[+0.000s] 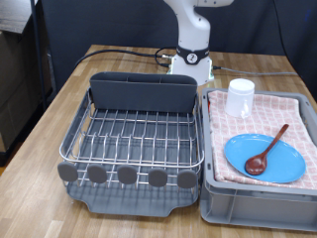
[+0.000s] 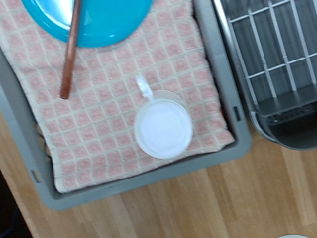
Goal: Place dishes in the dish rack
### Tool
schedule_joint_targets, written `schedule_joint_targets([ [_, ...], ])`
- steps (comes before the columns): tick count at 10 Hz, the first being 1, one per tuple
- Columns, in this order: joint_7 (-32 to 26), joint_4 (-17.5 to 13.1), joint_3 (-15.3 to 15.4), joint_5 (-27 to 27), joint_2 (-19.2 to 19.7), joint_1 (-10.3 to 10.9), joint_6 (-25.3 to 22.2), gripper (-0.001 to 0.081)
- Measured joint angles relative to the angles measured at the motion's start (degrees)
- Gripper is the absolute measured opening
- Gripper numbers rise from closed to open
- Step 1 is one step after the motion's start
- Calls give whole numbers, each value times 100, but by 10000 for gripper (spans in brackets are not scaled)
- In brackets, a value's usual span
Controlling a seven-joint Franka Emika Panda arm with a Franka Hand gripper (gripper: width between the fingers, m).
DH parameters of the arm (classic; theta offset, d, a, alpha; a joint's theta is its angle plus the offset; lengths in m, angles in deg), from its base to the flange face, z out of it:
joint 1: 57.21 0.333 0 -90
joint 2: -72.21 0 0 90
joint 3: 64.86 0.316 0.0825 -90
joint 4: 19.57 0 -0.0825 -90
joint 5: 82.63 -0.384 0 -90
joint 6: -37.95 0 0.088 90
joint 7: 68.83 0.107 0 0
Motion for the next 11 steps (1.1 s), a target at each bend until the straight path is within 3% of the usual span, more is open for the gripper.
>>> schedule_joint_targets([
  [2, 32, -164, 45, -232, 415, 32, 346, 803],
  [4, 24, -157, 51, -187, 427, 32, 343, 803],
  [6, 120, -105, 123, -146, 616, 28, 663, 803],
  [11, 998, -402, 491, 285, 1535, 29, 1203, 803],
])
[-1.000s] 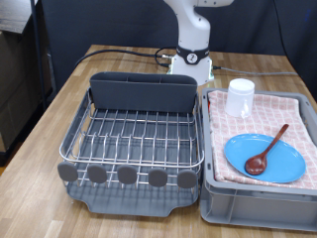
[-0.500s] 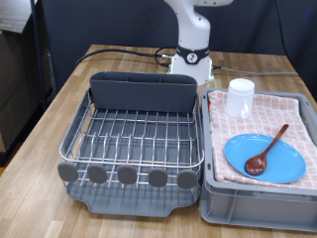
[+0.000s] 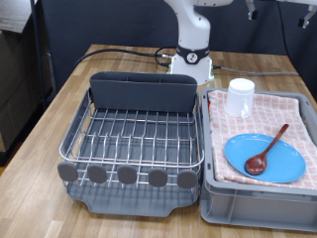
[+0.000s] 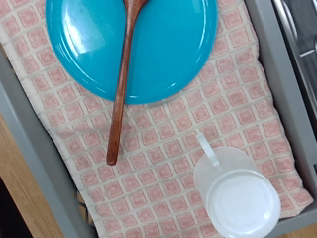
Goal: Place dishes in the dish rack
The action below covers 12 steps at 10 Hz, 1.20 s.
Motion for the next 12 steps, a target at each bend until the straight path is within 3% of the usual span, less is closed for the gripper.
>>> schedule_joint_targets([
  [5, 416, -171, 224, 385, 473, 4, 459, 803],
  [8, 1143, 97, 394, 932, 875, 5, 1412, 803],
  [12, 2206, 519, 543, 1260, 1475, 57, 2353, 803],
])
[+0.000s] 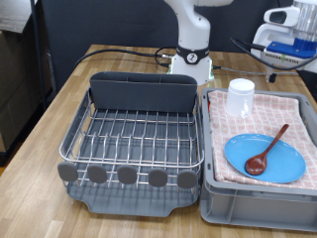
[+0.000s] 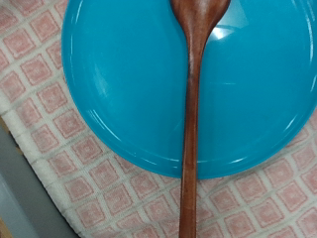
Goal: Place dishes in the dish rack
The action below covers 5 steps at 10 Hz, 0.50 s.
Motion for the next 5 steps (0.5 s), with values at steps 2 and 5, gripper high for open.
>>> schedule_joint_targets([
  [2, 108, 33, -1, 24, 106, 6, 175, 803],
  [5, 161, 36, -44, 599, 257, 6, 220, 803],
])
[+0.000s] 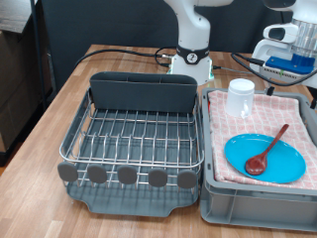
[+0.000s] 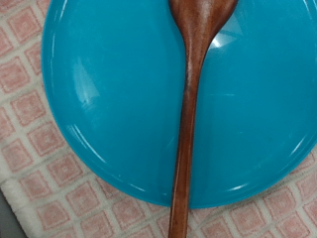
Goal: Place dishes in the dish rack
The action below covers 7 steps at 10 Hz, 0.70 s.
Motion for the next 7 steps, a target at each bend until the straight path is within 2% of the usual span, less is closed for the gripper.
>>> schedule_joint_targets([
  [3, 627, -1, -80, 673, 377, 4, 342, 803],
  [7, 1354, -1, -154, 1162, 814, 66, 704, 803],
])
